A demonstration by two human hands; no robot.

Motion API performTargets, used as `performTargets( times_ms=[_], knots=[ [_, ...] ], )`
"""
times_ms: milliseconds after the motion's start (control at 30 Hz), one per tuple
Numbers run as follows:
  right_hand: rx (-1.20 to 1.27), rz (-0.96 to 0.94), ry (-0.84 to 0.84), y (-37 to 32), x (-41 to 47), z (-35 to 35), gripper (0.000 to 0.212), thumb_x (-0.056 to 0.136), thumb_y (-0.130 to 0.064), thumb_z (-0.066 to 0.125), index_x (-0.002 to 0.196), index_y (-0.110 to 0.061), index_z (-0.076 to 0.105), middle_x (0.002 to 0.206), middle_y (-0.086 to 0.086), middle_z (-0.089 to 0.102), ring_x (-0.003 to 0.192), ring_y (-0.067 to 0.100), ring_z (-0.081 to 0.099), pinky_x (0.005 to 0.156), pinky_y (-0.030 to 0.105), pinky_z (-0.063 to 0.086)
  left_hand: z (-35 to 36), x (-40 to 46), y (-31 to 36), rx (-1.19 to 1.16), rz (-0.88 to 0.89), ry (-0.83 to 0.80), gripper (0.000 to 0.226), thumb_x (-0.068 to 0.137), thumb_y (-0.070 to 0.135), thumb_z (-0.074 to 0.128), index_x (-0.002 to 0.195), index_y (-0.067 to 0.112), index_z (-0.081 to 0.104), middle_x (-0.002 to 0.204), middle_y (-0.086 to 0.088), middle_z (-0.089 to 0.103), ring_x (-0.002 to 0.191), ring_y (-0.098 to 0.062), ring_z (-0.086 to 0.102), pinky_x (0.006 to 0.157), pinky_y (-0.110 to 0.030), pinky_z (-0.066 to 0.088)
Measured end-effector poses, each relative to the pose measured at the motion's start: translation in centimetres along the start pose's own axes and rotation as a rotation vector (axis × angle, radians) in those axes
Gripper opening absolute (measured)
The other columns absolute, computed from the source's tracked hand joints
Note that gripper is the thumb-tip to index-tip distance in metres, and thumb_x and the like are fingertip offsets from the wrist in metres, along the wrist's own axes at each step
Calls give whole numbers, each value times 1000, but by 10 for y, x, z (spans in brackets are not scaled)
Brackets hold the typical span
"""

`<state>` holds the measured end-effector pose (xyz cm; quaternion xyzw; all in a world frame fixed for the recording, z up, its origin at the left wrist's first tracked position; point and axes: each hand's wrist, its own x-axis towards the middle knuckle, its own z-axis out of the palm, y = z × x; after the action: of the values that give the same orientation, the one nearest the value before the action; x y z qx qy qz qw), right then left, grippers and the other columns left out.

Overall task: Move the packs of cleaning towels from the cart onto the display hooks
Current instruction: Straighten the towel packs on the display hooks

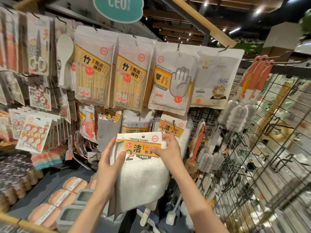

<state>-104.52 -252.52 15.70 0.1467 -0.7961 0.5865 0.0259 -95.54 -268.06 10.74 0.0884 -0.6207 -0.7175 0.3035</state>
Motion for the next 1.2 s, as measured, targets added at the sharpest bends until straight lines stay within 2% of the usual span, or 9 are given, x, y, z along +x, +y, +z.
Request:
performTargets(
  times_ms=[200, 300, 400, 500, 667, 733, 867, 1067, 1200],
  knots=[
    [74, -20, -19, -4, 2, -6, 47, 75, 5, 73, 89, -25, 39, 105, 1, 62, 97, 26, 65, 83, 51, 54, -1, 0, 1, 31, -8, -5, 42, 81, 39, 71, 118, 53, 58, 132, 25, 50, 128, -7, 45, 108, -47, 37],
    [79, -48, -14, -3, 1, -8, 46, 74, 6, 73, 91, -22, 41, 96, -8, 62, 92, 22, 65, 82, 50, 55, 1, 1, 0, -6, 6, -6, 31, 87, 36, 61, 112, 53, 61, 132, 19, 52, 126, -4, 47, 107, -41, 38],
    [113, -47, -8, -1, 1, -9, 45, 74, 8, 72, 89, -22, 41, 95, -8, 61, 93, 22, 66, 82, 50, 55, 2, 3, -1, -127, -31, -10, 29, 96, 26, 50, 106, 48, 66, 125, 11, 62, 116, -10, 58, 90, -31, 49],
    [151, -52, 5, 2, 3, -11, 43, 74, 10, 71, 92, -16, 41, 96, -8, 61, 85, 8, 64, 80, 47, 57, 1, 4, 0, -148, -31, -19, 34, 98, 18, 48, 106, 45, 68, 114, 17, 68, 103, -2, 64, 74, -20, 51],
    [162, -73, 55, 6, 6, -12, 43, 75, 5, 73, 90, -21, 42, 101, -5, 62, 97, 15, 62, 85, 40, 56, 0, 6, -5, -78, 0, -8, 33, 96, 13, 53, 118, 36, 63, 128, 12, 59, 122, -7, 52, 100, -36, 42],
    [167, -73, 107, 8, 8, -13, 44, 75, 2, 74, 89, -27, 43, 101, -10, 60, 102, 17, 61, 88, 38, 54, 0, 7, -4, -13, 40, 10, 34, 96, 10, 52, 119, 34, 60, 132, 10, 56, 122, 1, 48, 103, -27, 36],
    [189, -61, 187, 14, 16, -23, 43, 76, 1, 74, 89, -28, 44, 100, -13, 59, 99, 17, 62, 87, 36, 53, -2, 10, -4, 55, 75, 45, 35, 97, 8, 50, 125, 28, 57, 131, 10, 55, 111, 19, 46, 90, -4, 32],
    [168, -37, 258, 28, 26, -43, 44, 80, 4, 68, 111, -20, 46, 115, 0, 58, 107, 15, 57, 86, 33, 53, -8, 18, -10, 56, 89, 69, 34, 97, 7, 50, 124, 25, 59, 128, 8, 58, 112, 13, 49, 88, -5, 34],
    [204, -79, 293, 34, 31, -47, 51, 83, 8, 63, 118, -24, 45, 104, -14, 55, 95, 0, 55, 65, 12, 51, -11, 24, -9, 98, 118, 90, 34, 96, 6, 49, 108, 35, 63, 122, 7, 60, 107, 19, 48, 84, -4, 33]
  ],
)
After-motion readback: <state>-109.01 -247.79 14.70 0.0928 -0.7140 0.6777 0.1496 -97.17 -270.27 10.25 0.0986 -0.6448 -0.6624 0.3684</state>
